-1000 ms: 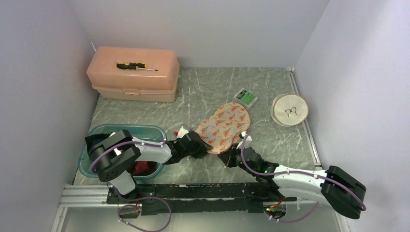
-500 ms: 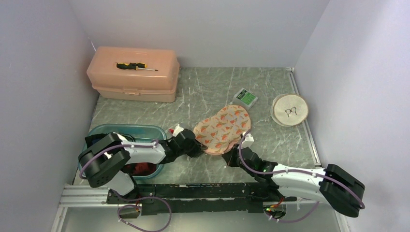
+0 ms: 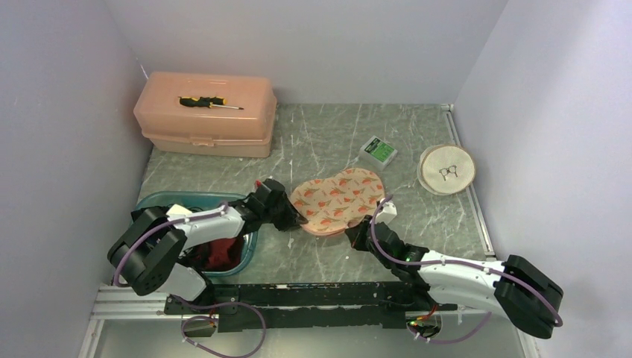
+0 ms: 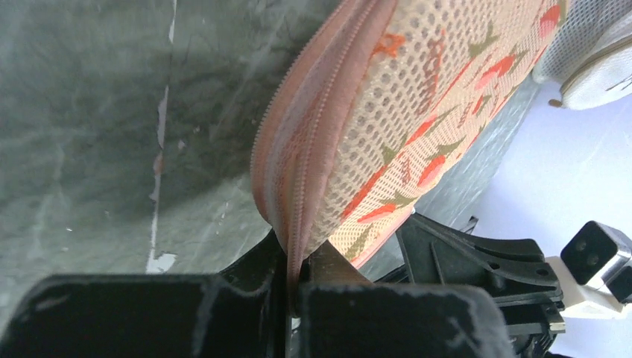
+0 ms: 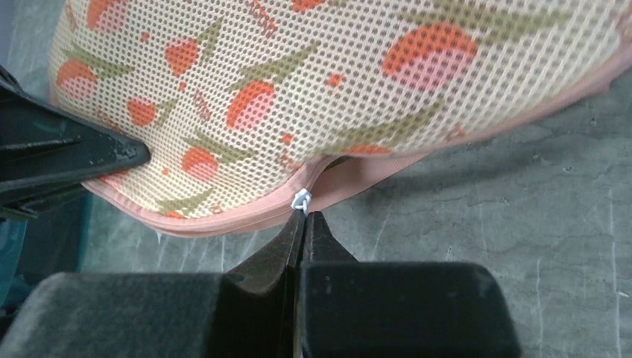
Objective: Unzip the laundry bag and remove the bra
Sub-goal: Unzip the laundry bag at the center of the board.
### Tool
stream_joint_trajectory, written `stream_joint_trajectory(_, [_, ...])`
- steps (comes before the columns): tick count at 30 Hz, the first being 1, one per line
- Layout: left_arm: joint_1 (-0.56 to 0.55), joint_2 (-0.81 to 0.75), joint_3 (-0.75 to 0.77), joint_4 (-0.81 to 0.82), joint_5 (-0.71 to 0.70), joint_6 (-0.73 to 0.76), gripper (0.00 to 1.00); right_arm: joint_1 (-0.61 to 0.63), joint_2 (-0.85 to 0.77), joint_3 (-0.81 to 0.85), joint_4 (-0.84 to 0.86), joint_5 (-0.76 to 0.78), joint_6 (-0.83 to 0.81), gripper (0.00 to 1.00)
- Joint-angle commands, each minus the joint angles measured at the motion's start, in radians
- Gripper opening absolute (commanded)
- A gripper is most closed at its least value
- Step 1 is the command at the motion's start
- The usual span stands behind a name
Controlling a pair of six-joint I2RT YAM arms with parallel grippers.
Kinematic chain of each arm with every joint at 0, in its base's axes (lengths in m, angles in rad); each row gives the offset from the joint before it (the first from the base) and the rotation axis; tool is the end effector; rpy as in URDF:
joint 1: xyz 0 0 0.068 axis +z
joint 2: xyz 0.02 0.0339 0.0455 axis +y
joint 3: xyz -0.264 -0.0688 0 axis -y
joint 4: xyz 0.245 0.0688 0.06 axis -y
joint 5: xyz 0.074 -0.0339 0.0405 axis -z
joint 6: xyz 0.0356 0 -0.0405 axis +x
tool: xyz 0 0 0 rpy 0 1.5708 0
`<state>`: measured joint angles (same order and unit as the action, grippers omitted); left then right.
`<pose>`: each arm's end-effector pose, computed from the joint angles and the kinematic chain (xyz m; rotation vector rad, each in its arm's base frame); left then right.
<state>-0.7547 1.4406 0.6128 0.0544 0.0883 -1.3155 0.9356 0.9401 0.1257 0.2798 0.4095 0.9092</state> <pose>0.1974 -0.1900 0.1590 -0.6798 2.5370 -1.0105 0.1110 0.1267 0.1354 0.2228 2.1220 0.6970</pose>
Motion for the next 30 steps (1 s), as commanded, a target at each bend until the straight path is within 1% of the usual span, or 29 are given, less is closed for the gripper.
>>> stream_joint_trajectory(1, [0.106, 0.019, 0.075, -0.169, 0.034, 0.253, 0.03, -0.017, -0.018, -0.011, -0.068, 0.097, 0.018, 0.0])
stream_joint_trajectory(5, [0.152, 0.093, 0.138, -0.199, 0.026, 0.348, 0.03, -0.007, -0.03, -0.021, -0.047, 0.063, -0.002, 0.0])
stream_joint_trajectory(10, [0.19, 0.221, 0.191, -0.114, 0.065, 0.351, 0.04, 0.025, 0.017, -0.024, 0.002, 0.035, -0.008, 0.0])
stream_joint_trajectory(13, [0.199, 0.29, 0.245, -0.111, 0.092, 0.339, 0.08, 0.034, 0.044, -0.028, 0.032, 0.022, -0.001, 0.0])
stream_joint_trajectory(14, [0.201, 0.296, 0.257, -0.119, 0.099, 0.334, 0.12, 0.034, 0.046, -0.027, 0.032, 0.022, -0.002, 0.0])
stream_joint_trajectory(15, [0.201, 0.291, 0.258, -0.123, 0.105, 0.329, 0.19, 0.035, 0.041, -0.024, 0.028, 0.021, -0.006, 0.0])
stream_joint_trajectory(16, [0.201, 0.274, 0.249, -0.126, 0.109, 0.321, 0.32, 0.034, 0.033, -0.022, 0.023, 0.022, -0.008, 0.0])
stream_joint_trajectory(17, [0.201, 0.246, 0.23, -0.13, 0.109, 0.308, 0.51, 0.034, 0.021, -0.021, 0.019, 0.023, -0.01, 0.0])
stream_joint_trajectory(18, [0.202, 0.201, 0.212, -0.139, 0.109, 0.295, 0.61, 0.034, 0.011, -0.021, 0.015, 0.023, -0.012, 0.0])
stream_joint_trajectory(20, [0.2, 0.124, 0.172, -0.163, 0.107, 0.274, 0.71, 0.035, -0.005, -0.018, 0.007, 0.021, -0.01, 0.0])
stream_joint_trajectory(22, [0.192, 0.042, 0.114, -0.168, 0.112, 0.237, 0.76, 0.035, -0.015, -0.018, 0.014, 0.013, -0.007, 0.0])
stream_joint_trajectory(25, [0.151, -0.087, 0.028, -0.192, 0.085, 0.151, 0.78, 0.034, 0.003, -0.011, 0.032, 0.0, -0.006, 0.0])
stream_joint_trajectory(28, [0.03, -0.189, -0.043, -0.164, -0.019, 0.011, 0.8, 0.035, 0.031, 0.0, 0.067, -0.016, -0.012, 0.0])
stream_joint_trajectory(30, [-0.062, -0.202, -0.051, -0.144, -0.083, -0.075, 0.8, 0.034, 0.054, 0.006, 0.094, -0.029, -0.015, 0.0])
